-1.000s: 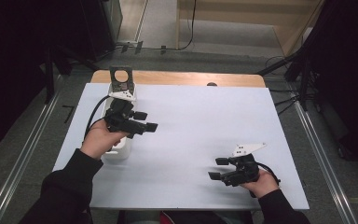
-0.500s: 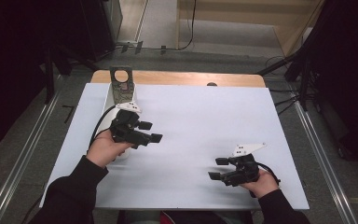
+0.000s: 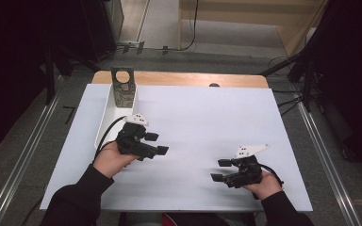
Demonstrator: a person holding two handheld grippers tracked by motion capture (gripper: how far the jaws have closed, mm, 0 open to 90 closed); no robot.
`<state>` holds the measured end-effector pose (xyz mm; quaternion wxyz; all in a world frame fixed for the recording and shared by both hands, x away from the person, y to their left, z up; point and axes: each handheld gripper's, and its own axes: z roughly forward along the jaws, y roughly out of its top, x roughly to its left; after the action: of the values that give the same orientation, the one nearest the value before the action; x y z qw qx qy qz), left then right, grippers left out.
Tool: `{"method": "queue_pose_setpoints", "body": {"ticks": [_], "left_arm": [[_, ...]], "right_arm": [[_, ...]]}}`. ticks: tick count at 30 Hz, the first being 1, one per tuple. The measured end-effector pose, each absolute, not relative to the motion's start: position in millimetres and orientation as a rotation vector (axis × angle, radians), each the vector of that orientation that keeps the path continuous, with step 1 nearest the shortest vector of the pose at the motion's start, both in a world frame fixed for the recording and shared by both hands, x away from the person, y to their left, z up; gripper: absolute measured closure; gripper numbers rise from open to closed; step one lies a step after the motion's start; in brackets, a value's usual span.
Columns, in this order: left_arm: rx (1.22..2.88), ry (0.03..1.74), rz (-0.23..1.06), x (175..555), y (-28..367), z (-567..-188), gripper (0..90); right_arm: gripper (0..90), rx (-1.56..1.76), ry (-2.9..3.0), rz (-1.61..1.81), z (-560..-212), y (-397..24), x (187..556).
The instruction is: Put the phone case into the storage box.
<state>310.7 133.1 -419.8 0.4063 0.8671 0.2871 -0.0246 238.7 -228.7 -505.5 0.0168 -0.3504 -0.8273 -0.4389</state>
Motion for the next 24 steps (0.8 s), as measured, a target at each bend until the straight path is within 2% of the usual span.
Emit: {"method": "queue_pose_setpoints", "body": {"ticks": [24], "left_arm": [[2.181,0.686,-0.018,289,142,-451,29.6]], "right_arm": [[29.0,-1.088,-2.569,-1.356,-505,-229,238]]}}
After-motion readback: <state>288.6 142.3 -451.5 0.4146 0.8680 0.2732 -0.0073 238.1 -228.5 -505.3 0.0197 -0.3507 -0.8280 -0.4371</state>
